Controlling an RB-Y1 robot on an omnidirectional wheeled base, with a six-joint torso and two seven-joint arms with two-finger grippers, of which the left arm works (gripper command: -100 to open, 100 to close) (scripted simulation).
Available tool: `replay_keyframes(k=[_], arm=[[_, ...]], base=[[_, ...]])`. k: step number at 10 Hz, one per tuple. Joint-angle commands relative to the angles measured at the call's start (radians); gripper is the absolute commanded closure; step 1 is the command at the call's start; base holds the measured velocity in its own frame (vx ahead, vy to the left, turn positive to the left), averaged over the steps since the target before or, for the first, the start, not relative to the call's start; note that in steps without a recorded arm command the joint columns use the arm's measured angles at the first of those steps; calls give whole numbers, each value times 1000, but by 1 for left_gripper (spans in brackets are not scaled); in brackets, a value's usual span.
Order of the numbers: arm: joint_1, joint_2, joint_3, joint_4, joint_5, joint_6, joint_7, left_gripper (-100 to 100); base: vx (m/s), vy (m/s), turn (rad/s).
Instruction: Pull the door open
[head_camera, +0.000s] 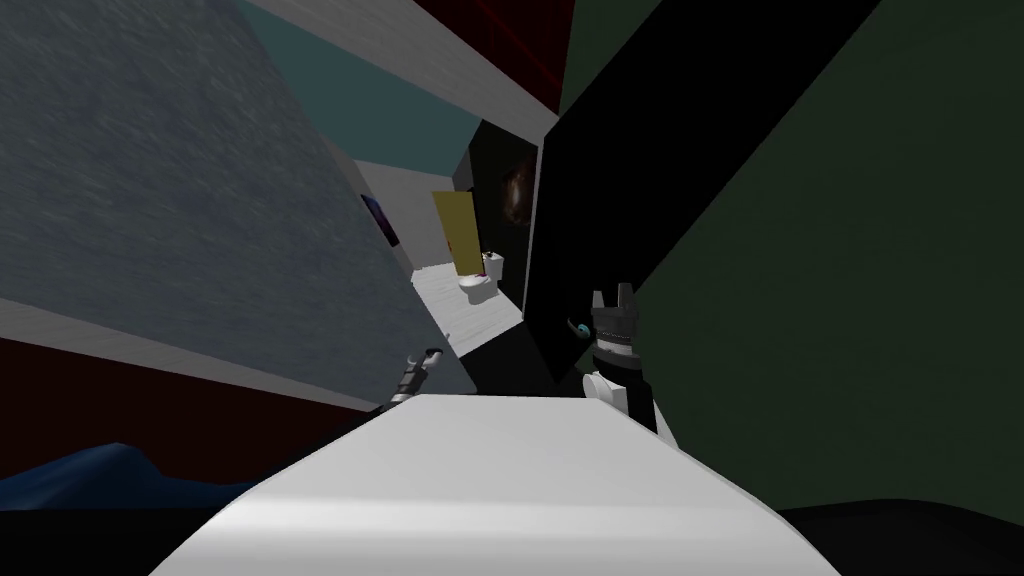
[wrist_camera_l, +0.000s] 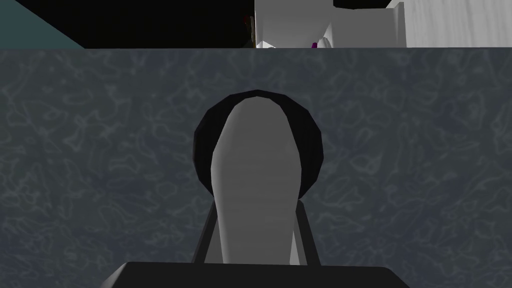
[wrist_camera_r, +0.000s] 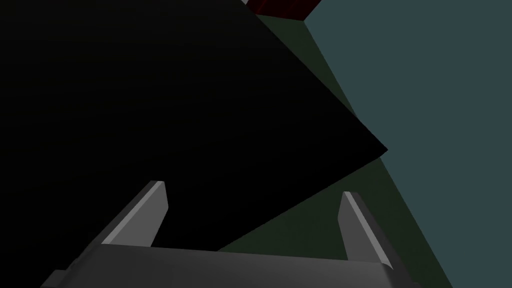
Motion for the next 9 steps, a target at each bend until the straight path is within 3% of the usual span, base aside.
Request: replay_keyframes(k=[1,6,9], arm=[[21,14,-10,10,-4,-35,15,100],[65,41,-31,26,-13,-111,45,100],[22,32,-29,51,-22,-86,42,100]], base=[[-219,41,-139],[-174,30,-122],[-144,29,-80]])
